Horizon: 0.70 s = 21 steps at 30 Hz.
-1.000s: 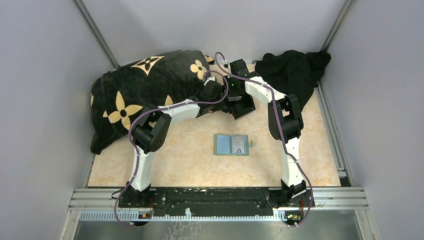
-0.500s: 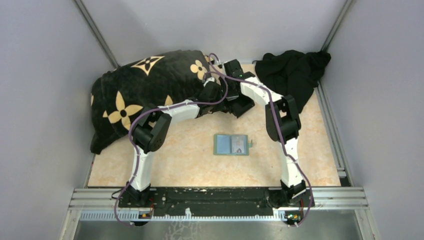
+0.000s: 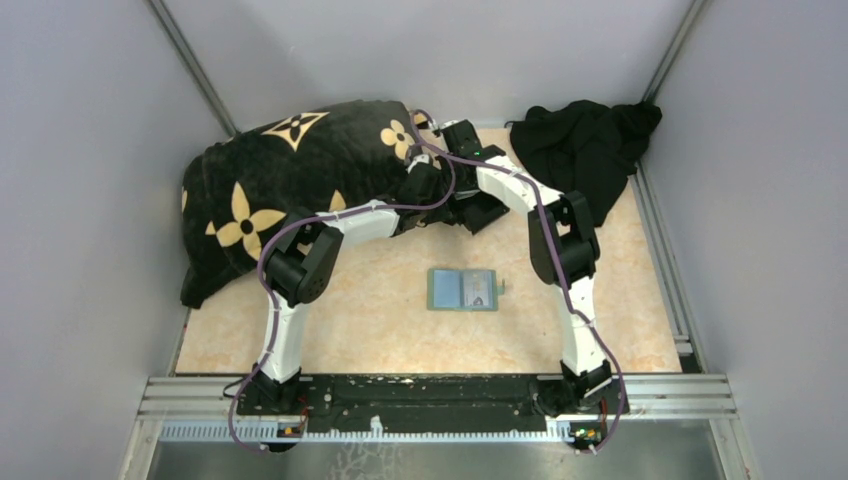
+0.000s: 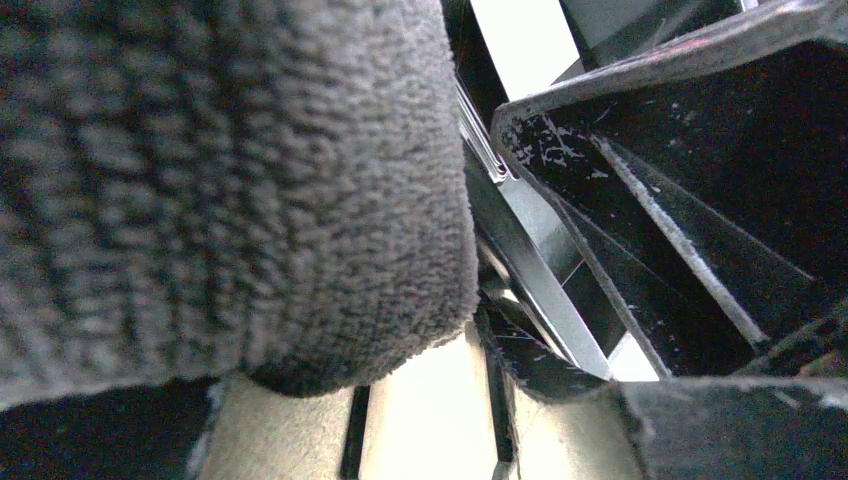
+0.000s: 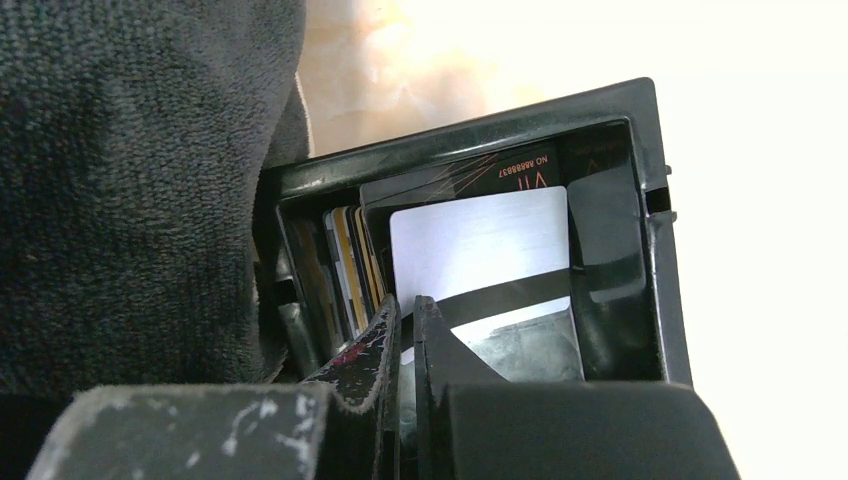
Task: Put the credit cards into the card holder
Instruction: Pick up the credit card from the storage box.
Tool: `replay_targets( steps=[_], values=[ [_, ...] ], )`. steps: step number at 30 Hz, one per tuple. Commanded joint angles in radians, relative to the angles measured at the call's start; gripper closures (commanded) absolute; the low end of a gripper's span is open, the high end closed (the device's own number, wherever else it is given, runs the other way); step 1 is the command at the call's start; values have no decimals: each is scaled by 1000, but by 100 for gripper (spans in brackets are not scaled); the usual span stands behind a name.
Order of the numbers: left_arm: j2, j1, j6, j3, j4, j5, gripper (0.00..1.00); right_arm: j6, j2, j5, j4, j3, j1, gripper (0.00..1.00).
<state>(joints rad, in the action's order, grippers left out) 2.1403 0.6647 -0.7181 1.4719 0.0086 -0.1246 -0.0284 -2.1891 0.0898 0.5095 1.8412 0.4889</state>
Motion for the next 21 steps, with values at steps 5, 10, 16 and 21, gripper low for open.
replay_targets(
  steps=[5, 10, 16, 21],
  values=[
    [-21, -11, -6, -13, 28, 7, 63, 8, 34, 65, -20, 16, 2, 100],
    [-24, -11, -6, -18, 31, 5, 63, 8, 68, 84, -32, 7, -2, 100],
    [-26, -12, -9, -22, 36, 8, 63, 10, 90, 106, -32, 3, -15, 100],
    [-24, -13, -9, -22, 38, 9, 63, 15, 105, 131, -36, -8, -29, 100]
  ],
)
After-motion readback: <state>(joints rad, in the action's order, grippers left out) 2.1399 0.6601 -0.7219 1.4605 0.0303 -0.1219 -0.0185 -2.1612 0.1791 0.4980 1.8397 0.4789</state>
